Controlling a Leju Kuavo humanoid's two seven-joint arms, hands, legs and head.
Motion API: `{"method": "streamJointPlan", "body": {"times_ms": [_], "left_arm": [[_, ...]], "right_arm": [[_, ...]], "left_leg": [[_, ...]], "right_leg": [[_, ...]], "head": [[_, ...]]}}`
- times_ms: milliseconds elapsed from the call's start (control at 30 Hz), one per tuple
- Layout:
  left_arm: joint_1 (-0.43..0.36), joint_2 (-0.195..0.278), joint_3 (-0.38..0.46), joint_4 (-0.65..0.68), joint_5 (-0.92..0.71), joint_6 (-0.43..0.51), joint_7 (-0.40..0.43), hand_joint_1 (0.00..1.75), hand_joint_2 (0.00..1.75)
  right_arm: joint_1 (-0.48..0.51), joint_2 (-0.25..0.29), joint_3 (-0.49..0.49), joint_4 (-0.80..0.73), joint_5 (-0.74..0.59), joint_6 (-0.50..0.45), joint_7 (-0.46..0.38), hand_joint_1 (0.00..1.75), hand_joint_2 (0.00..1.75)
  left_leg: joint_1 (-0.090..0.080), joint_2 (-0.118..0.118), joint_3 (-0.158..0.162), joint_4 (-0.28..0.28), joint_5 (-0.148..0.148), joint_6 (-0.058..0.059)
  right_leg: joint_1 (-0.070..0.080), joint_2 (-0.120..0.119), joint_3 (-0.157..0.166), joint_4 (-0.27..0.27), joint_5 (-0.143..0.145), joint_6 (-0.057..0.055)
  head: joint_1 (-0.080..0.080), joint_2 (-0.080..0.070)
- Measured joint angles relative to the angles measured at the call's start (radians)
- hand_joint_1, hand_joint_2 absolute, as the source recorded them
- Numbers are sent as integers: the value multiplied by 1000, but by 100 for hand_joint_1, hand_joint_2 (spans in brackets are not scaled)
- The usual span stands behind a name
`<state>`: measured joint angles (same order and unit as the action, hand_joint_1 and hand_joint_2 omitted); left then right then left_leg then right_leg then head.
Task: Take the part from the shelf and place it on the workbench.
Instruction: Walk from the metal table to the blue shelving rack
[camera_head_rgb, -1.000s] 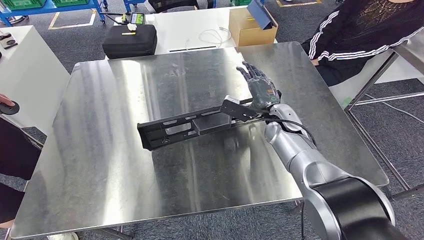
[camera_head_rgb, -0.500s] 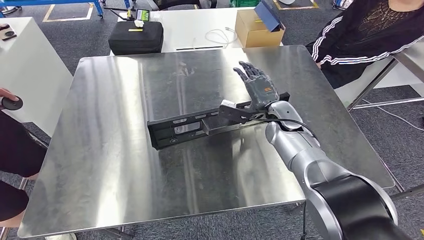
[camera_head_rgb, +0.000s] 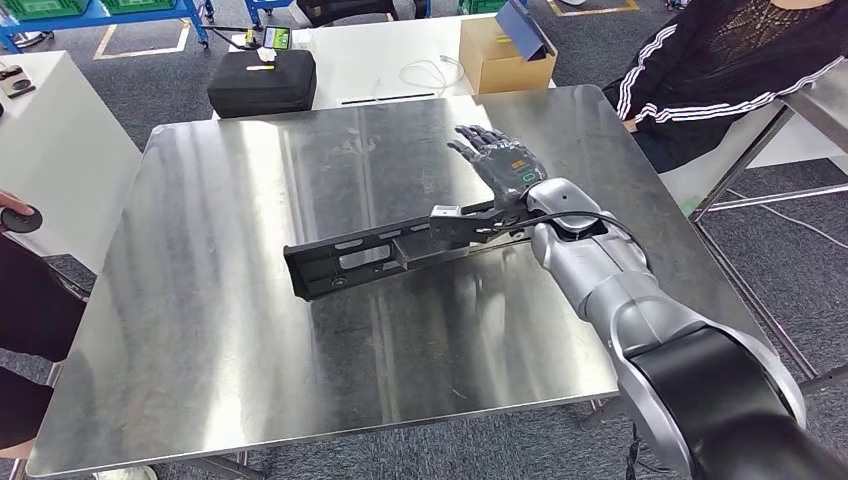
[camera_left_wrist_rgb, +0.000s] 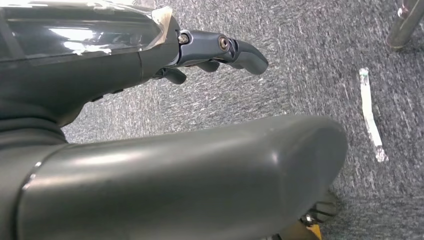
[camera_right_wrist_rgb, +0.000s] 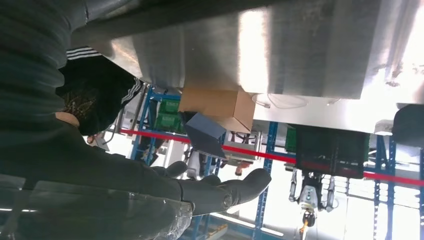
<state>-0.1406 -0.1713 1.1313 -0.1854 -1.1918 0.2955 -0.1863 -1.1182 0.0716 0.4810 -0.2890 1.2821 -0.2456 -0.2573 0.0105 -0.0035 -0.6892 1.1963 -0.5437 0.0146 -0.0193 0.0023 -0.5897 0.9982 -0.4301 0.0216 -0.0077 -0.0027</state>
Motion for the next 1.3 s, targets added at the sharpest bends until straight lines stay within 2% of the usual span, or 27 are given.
{"method": "streamJointPlan", "body": {"times_ms": [33, 67, 100, 133, 167, 233, 267, 400, 467, 533, 567, 600, 633, 700, 733, 767, 833, 900, 933, 967, 1033, 1067, 1100, 1133, 1200, 1233, 1300], "left_arm": [[0, 0, 0, 0, 0, -1, 0, 0, 0], [0, 0, 0, 0, -1, -1, -1, 0, 0], [0, 0, 0, 0, -1, -2, -1, 0, 0], [0, 0, 0, 0, -1, -2, -2, 0, 0], [0, 0, 0, 0, -1, -3, -2, 0, 0], [0, 1, -1, 0, -2, -4, -3, 0, 0], [-1, 1, -1, 0, -2, -5, -3, 0, 0], [-1, -1, -1, 0, -2, -6, -3, 0, 0], [-1, -1, -1, 0, -2, -6, -3, 0, 0], [-1, -1, -1, 0, -3, -6, -3, 0, 0], [-1, -1, -1, 0, -3, -6, -3, 0, 0], [-1, -1, -1, 0, -3, -6, -3, 0, 0], [-1, -1, -1, 0, -3, -7, -3, 0, 0], [-1, -2, -1, 0, -3, -7, -3, 0, 0], [-2, -2, -1, 0, -3, -8, -3, 0, 0], [-2, -2, -1, 0, -3, -8, -3, 0, 0], [-2, -3, -1, 0, -3, -10, -3, 0, 0], [-2, -3, -1, 0, -3, -10, -3, 0, 0], [-2, -3, -1, 0, -3, -10, -3, 0, 0], [-2, -4, -1, 0, -3, -11, -3, 0, 0], [-2, -4, -1, 0, -3, -11, -3, 0, 0], [-2, -4, -1, 0, -3, -11, -3, 0, 0], [-2, -4, -1, 0, -3, -11, -3, 0, 0], [-2, -4, -1, 0, -3, -11, -3, 0, 0], [-2, -3, -1, 0, -3, -11, -3, 0, 0], [-3, -3, -1, 0, -3, -11, -3, 0, 0], [-6, -3, -1, 0, -2, -10, -3, 0, 0]], "right_arm": [[-1, 1, 6, 0, 3, 6, -1, 0, 175], [-1, 1, 12, 0, 6, 13, -2, 0, 175], [-2, 1, 17, 0, 10, 19, -3, 0, 175], [-3, 1, 22, 0, 13, 26, -4, 0, 175], [-6, 1, 26, 0, 16, 33, -5, 0, 175], [-17, 0, 36, 0, 23, 54, -8, 0, 175], [-24, 0, 42, 0, 28, 65, -10, 0, 175], [-41, -2, 61, 0, 40, 93, -15, 0, 175], [-47, -3, 67, 0, 40, 96, -15, 0, 175], [-49, -4, 70, 0, 40, 98, -15, 0, 175], [-48, -6, 72, 0, 40, 98, -15, 0, 175], [-47, -7, 74, 0, 40, 99, -15, 0, 175], [-48, -8, 75, 0, 40, 99, -15, 0, 175], [-52, -8, 76, 0, 40, 99, -15, 0, 175], [-54, -7, 76, 0, 40, 99, -15, 0, 175], [-55, -6, 77, 0, 40, 99, -15, 0, 175], [-57, -6, 82, 0, 43, 101, -15, 0, 175], [-59, -5, 87, -2, 50, 109, -15, 0, 175], [-63, -3, 91, -3, 55, 116, -16, 0, 175], [-68, 1, 96, -5, 60, 123, -17, 0, 175], [-79, 10, 112, -6, 72, 143, -22, 0, 175], [-82, 14, 121, -6, 79, 154, -26, 0, 175], [-86, 19, 131, -6, 85, 167, -30, 0, 175], [-90, 25, 141, -6, 91, 178, -32, 0, 175], [-102, 37, 159, -7, 99, 195, -35, 0, 175], [-111, 43, 166, -8, 101, 201, -35, 0, 175], [-132, 53, 179, -10, 102, 214, -36, 0, 175]], "left_leg": [[1, 0, -31, 64, -24, -4], [3, 0, -53, 105, -33, -6], [5, 0, -57, 109, -22, -8], [8, 1, -41, 73, 6, -9], [11, 1, -10, 8, 42, -10], [14, 0, 49, -113, 86, -9], [13, -1, 64, -144, 92, -7], [7, -3, 68, -160, 95, 19], [8, -1, 69, -164, 99, 32], [6, -1, 68, -164, 99, 39], [5, -1, 68, -164, 98, 40], [4, -2, 69, -164, 98, 41], [4, -3, 70, -164, 98, 41], [4, -3, 72, -163, 97, 39], [1, -4, 72, -163, 96, 36], [-1, -4, 72, -162, 95, 32], [-4, -4, 71, -164, 96, 22], [-2, -3, 66, -159, 90, 12], [0, -2, 57, -139, 76, 7], [1, -1, 37, -96, 51, 2], [3, -1, -25, 32, -8, -7], [4, 0, -52, 87, -25, -10], [5, 0, -66, 110, -25, -13], [7, 0, -61, 96, -7, -14], [14, 1, -6, -19, 58, -15], [15, 1, 28, -83, 81, -15], [12, 0, 63, -151, 95, -9]], "right_leg": [[0, 0, 0, 0, 0, -1], [0, 0, 0, 0, 0, -1], [0, 0, 0, 1, -1, -1], [-1, 0, 2, 1, -1, 0], [-2, 1, 2, 3, -2, 1], [4, 2, -2, 8, -5, 9], [7, 3, -5, 10, -6, 15], [6, 3, -20, 20, -12, 32], [6, 1, -61, 103, -52, 29], [6, 1, -126, 245, -105, 24], [6, 1, -151, 295, -118, 25], [6, 1, -159, 310, -118, 29], [6, 1, -146, 281, -102, 36], [6, 0, -77, 138, -47, 46], [8, -1, -44, 72, -25, 46], [10, -1, -23, 31, -12, 43], [15, -1, -13, 12, -6, 33], [8, 0, -12, 8, -1, 22], [3, 0, -11, 6, 1, 15], [0, 0, -9, 4, 2, 8], [0, 1, -8, 4, 1, 0], [0, 1, -8, 4, 0, 0], [0, 1, -7, 5, 0, -1], [0, 1, -6, 5, -1, 0], [-1, 1, -4, 7, -2, 2], [3, 2, -6, 10, -4, 5], [9, 3, -12, 13, -6, 15]], "head": [[0, 0], [0, 0], [-1, 0], [-1, 0], [-1, 0], [-1, 0], [0, 0], [0, 0], [1, 0], [2, 0], [2, 0], [2, 0], [2, 0], [2, 0], [1, 0], [1, 0], [0, 0], [0, 0], [-1, 0], [-2, 0], [-4, 0], [-4, 0], [-4, 0], [-4, 0], [-4, 0], [-4, 0], [-3, 0]]}}
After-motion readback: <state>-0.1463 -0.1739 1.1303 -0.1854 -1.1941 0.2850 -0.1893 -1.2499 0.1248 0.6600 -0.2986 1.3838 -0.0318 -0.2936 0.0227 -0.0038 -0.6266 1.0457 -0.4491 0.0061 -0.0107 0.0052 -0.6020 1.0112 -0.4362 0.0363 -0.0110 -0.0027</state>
